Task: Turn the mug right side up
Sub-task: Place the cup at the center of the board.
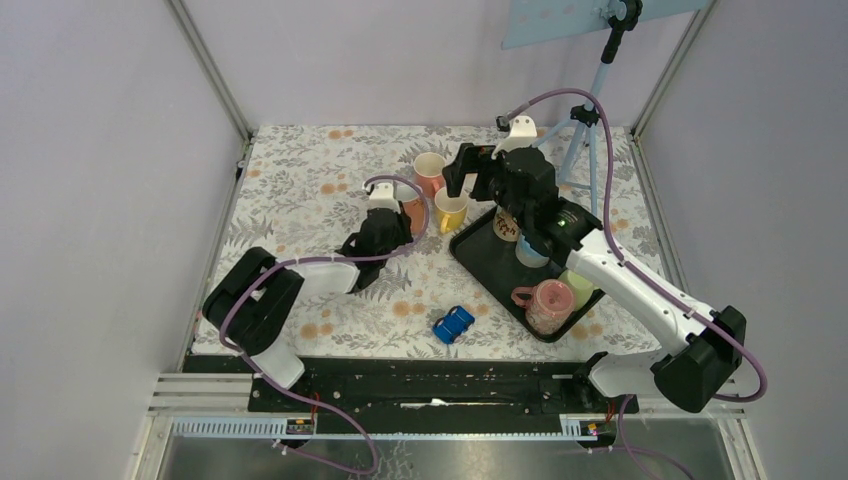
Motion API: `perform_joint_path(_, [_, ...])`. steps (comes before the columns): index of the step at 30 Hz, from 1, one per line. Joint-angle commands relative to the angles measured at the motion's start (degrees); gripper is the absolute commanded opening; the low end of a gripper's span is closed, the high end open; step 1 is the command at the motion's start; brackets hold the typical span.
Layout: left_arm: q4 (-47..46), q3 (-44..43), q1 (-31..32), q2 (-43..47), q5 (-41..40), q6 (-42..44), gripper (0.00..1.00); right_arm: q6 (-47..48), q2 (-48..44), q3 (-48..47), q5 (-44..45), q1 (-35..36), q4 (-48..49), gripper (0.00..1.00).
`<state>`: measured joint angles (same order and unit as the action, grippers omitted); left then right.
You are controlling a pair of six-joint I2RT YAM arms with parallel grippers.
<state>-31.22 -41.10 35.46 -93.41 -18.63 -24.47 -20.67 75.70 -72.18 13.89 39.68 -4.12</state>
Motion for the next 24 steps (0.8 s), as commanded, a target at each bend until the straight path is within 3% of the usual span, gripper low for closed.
perform_joint_path(1, [0.90, 1.51, 0.79, -3.10, -2.38, 0.19, 0.03, 0.13, -2.66, 0.67, 0.21, -0.35, 3.61, 1.00])
perform_joint_path(24, [3.54, 1.72, 4.00, -3.36, -5.17, 0.94, 0.23, -0.14, -3.65, 2.00, -0.84, -0.35, 3.57, 1.00])
